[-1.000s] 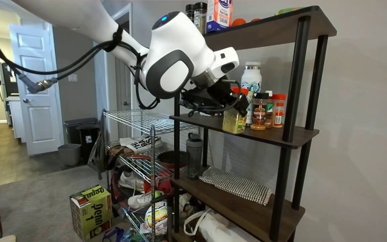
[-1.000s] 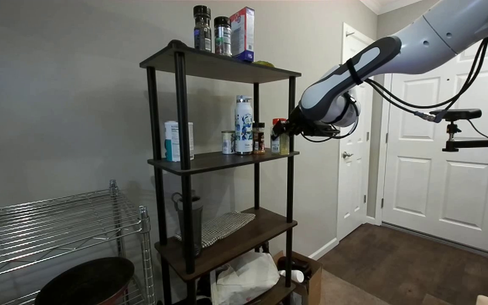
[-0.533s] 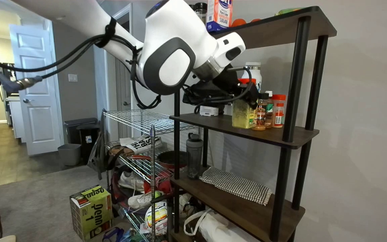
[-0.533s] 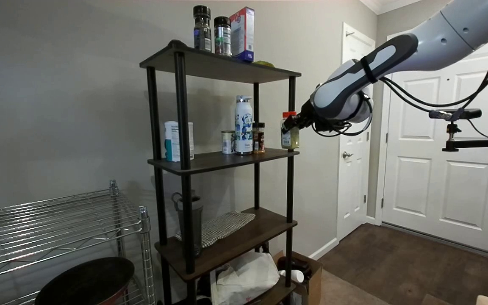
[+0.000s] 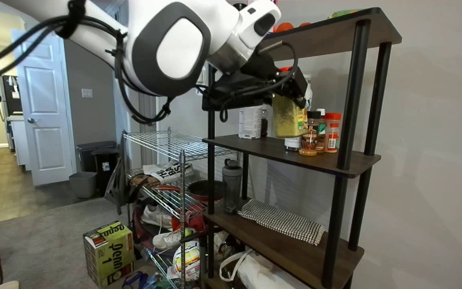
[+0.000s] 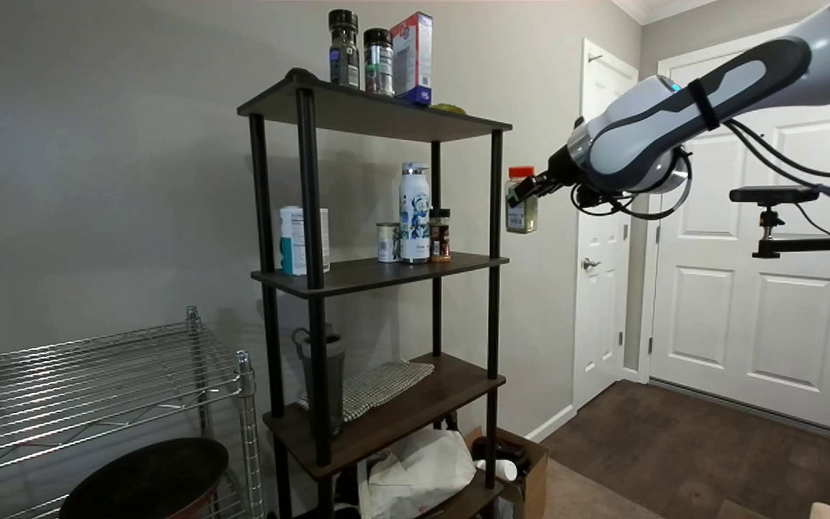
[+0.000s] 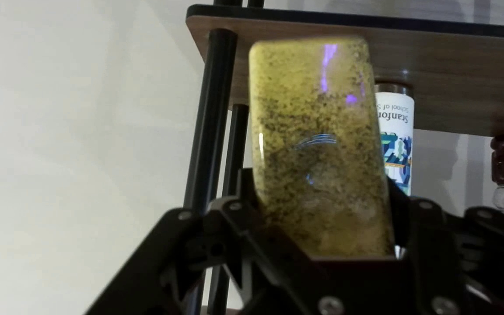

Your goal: Put the spice bottle on the top shelf

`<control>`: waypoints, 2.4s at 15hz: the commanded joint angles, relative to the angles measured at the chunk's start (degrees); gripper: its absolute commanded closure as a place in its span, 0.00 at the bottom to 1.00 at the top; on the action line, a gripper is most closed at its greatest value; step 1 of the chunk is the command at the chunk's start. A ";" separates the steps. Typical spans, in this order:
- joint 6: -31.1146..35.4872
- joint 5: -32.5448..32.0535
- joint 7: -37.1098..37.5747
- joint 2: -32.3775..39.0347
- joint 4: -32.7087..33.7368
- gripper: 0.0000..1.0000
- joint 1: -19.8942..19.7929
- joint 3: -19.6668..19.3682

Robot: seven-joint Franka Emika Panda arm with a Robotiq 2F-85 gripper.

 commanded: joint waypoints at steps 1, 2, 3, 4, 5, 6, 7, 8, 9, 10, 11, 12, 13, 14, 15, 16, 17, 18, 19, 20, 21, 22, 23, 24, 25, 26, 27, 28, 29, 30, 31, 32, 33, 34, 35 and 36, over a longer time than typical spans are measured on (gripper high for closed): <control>-1.86 -7.56 2.43 11.19 -5.22 0.61 -3.18 2.21; -2.35 -8.53 2.99 13.42 -6.45 0.61 -4.50 3.47; -2.80 -10.05 4.48 15.34 -6.74 0.61 -4.26 3.28; -1.20 -11.86 6.81 15.64 -6.96 0.61 -4.03 2.48; 0.63 -13.64 10.12 15.82 -6.43 0.61 -3.75 1.45; 0.68 -14.69 12.69 16.70 -6.04 0.61 -3.68 1.30; 1.16 -16.07 15.53 17.07 -5.42 0.61 -3.62 1.06; 1.59 -17.36 18.17 17.08 -4.71 0.61 -3.59 0.76; 1.65 -18.66 20.12 17.50 -4.21 0.61 -3.59 0.66; 1.93 -20.13 22.40 17.58 -3.80 0.61 -3.59 0.54; 2.01 -21.46 24.32 17.71 -3.33 0.61 -3.58 0.45; 2.22 -22.90 26.55 17.67 -2.90 0.61 -3.58 0.26; 2.21 -24.17 28.25 17.98 -2.62 0.61 -3.58 0.28; 2.50 -25.35 30.05 18.13 -2.30 0.61 -3.57 0.23; 2.76 -26.58 31.80 18.23 -1.94 0.61 -3.56 0.13; 2.75 -27.76 33.31 18.47 -1.67 0.61 -3.55 0.11; 2.78 -29.03 34.88 18.58 -1.27 0.61 -3.54 0.08; 2.34 -30.24 36.20 18.75 -0.75 0.61 -3.53 0.24; 2.00 -31.64 37.41 19.10 -0.05 0.61 -3.52 0.59; 1.47 -33.10 38.61 19.60 0.75 0.61 -3.49 0.98; 0.41 -34.44 39.23 20.70 1.23 0.61 -3.39 1.60; -1.44 -35.83 39.23 22.34 1.43 0.61 -3.27 2.48; -4.01 -36.60 38.12 24.69 0.87 0.61 -3.11 3.85; -6.86 -38.01 37.82 26.27 0.96 0.61 -3.01 5.02; -10.52 -38.47 36.39 28.32 0.11 0.61 -2.97 6.72; -14.31 -38.59 34.96 30.01 -0.60 0.61 -2.95 8.52; -18.06 -39.38 34.74 30.87 -0.62 0.61 -2.92 10.16; -21.45 -39.02 33.89 31.91 -1.09 0.61 -2.91 11.90; -24.23 -37.82 32.74 32.69 -1.48 0.61 -2.89 13.41; -26.59 -37.08 32.01 33.08 -1.63 0.61 -2.82 14.77; -28.46 -35.53 30.68 33.19 -1.49 0.61 -2.79 15.87; -30.23 -35.22 30.44 33.52 -1.28 0.61 -2.20 16.45; -31.73 -34.95 30.29 33.52 -0.73 0.61 -1.75 16.90; -32.56 -35.17 30.81 33.10 -0.02 0.61 -1.60 17.17; -33.33 -35.20 31.10 33.13 0.48 0.61 -1.14 17.27; -33.13 -35.54 31.92 32.75 1.21 0.61 -1.04 17.27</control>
